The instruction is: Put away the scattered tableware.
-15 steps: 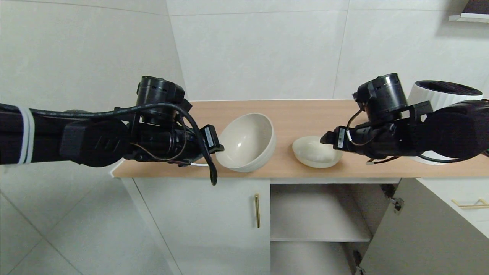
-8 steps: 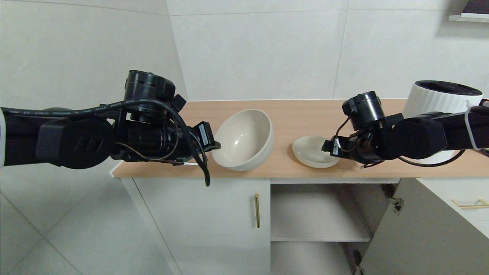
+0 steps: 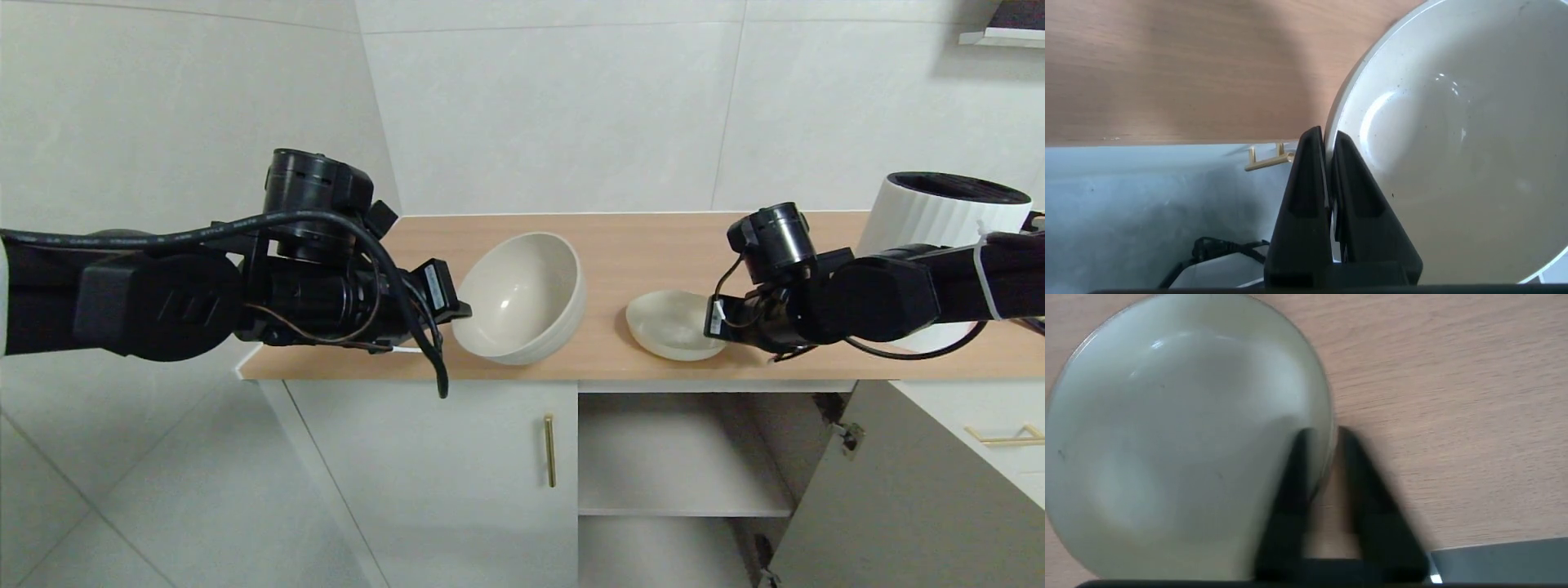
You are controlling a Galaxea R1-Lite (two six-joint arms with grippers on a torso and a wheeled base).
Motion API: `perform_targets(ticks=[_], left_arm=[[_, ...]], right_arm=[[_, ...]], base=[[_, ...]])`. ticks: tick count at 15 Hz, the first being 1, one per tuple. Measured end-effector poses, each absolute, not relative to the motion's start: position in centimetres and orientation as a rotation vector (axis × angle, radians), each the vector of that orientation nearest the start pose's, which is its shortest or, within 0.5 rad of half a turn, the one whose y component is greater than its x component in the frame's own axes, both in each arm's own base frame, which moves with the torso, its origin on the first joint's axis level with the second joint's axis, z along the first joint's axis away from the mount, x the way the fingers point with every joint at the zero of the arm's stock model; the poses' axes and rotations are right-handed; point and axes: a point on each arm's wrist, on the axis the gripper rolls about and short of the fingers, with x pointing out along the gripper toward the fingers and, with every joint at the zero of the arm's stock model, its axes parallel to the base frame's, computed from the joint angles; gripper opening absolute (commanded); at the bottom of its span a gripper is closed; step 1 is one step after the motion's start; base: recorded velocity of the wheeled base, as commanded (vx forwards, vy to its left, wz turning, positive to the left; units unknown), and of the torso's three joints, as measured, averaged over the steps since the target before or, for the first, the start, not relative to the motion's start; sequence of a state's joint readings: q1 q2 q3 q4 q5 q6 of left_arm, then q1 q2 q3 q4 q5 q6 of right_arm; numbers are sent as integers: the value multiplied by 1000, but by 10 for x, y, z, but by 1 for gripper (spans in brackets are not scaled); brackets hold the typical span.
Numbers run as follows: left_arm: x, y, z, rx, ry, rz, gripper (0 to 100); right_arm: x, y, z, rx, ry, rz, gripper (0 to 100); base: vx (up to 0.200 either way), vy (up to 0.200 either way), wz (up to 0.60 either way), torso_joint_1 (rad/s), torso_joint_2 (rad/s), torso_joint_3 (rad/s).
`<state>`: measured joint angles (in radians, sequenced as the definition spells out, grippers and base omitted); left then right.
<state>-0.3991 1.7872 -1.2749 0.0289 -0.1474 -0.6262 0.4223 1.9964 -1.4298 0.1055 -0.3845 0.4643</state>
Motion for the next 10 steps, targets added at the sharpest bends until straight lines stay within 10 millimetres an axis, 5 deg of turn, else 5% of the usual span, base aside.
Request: perform_targets(ticks=[4, 10], left_arm=[[308, -132, 225, -530, 679, -342, 0], [271, -107, 231, -491, 659, -342, 0]], right_arm=[[346, 148, 202, 232, 597, -35, 0], [283, 121, 248, 283, 667, 119, 0]], base=[[0, 0, 0, 0, 0, 0], [0, 0, 0, 0, 0, 0]])
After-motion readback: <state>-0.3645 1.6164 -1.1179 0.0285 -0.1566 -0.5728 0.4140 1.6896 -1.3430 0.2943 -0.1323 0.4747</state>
